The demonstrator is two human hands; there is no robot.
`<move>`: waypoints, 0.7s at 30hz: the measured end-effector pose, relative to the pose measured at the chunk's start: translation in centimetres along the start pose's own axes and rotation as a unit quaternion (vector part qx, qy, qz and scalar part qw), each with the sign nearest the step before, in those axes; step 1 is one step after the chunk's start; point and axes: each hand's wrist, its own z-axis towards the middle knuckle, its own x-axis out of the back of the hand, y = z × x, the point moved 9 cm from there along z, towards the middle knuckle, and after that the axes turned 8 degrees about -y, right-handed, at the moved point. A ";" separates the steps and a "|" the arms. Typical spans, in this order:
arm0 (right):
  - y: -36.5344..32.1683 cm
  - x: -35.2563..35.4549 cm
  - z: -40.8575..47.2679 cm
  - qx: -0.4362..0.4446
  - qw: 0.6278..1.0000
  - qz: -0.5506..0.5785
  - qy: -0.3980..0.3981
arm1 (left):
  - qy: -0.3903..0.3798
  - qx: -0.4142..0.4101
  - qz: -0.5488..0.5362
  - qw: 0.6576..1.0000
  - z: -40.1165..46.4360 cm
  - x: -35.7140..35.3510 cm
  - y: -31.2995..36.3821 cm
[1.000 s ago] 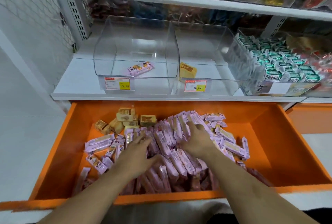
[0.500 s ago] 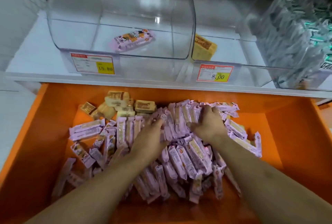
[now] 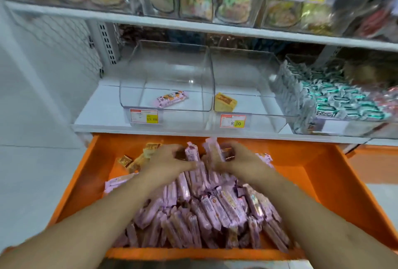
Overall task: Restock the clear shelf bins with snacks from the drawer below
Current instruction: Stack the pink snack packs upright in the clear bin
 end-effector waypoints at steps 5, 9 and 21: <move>-5.5 -0.7 -3.5 0.068 0.988 0.136 -0.036 | -0.025 -0.016 -0.123 0.992 -4.1 1.7 3.9; -7.9 -1.5 -4.9 0.087 0.980 0.171 -0.048 | -0.008 -0.021 -0.161 0.987 -5.4 3.2 4.9; -8.3 -1.2 -1.4 0.064 0.964 0.259 -0.019 | 0.012 0.001 -0.207 0.978 -1.9 3.8 4.6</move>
